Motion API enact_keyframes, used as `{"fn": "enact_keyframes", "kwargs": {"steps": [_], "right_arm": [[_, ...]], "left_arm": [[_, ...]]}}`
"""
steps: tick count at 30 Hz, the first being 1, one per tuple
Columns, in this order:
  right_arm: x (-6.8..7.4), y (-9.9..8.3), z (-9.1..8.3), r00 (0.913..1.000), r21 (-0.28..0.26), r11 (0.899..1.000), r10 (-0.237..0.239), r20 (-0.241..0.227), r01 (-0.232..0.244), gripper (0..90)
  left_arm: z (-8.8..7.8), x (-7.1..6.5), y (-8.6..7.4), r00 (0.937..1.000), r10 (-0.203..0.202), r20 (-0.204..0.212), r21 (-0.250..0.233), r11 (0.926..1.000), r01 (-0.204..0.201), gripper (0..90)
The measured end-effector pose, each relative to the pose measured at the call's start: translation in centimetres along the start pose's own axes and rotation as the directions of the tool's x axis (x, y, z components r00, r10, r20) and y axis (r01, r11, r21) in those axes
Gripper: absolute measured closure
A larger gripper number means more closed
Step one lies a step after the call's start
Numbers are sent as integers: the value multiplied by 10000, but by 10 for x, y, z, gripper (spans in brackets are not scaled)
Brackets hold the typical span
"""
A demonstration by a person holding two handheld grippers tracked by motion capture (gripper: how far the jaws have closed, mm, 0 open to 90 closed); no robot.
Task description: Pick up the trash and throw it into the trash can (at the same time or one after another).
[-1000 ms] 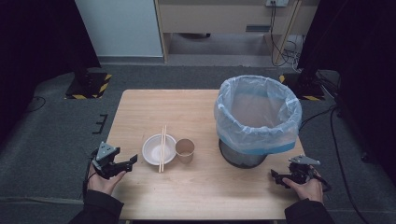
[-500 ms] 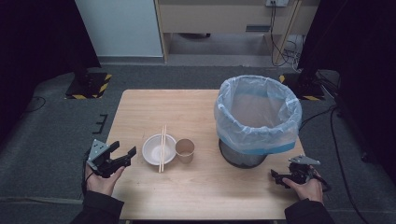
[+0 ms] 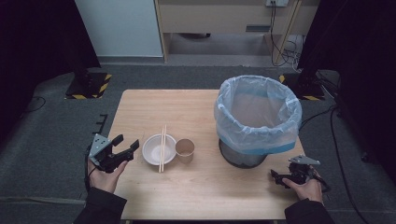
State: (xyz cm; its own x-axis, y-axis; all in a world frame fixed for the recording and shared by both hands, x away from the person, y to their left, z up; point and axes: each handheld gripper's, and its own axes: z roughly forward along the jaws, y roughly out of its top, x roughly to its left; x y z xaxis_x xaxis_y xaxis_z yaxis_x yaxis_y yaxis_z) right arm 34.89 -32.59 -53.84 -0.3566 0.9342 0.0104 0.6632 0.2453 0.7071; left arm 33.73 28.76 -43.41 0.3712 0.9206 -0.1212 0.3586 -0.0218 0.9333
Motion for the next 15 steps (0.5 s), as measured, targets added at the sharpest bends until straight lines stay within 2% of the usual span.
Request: {"fn": "enact_keyframes", "kwargs": {"steps": [15], "right_arm": [[1,0,0,10000,-10,10000,51,40,-51,19]], "left_arm": [[43,-20,2,9997,163,205,604,9980,-175,334]]}}
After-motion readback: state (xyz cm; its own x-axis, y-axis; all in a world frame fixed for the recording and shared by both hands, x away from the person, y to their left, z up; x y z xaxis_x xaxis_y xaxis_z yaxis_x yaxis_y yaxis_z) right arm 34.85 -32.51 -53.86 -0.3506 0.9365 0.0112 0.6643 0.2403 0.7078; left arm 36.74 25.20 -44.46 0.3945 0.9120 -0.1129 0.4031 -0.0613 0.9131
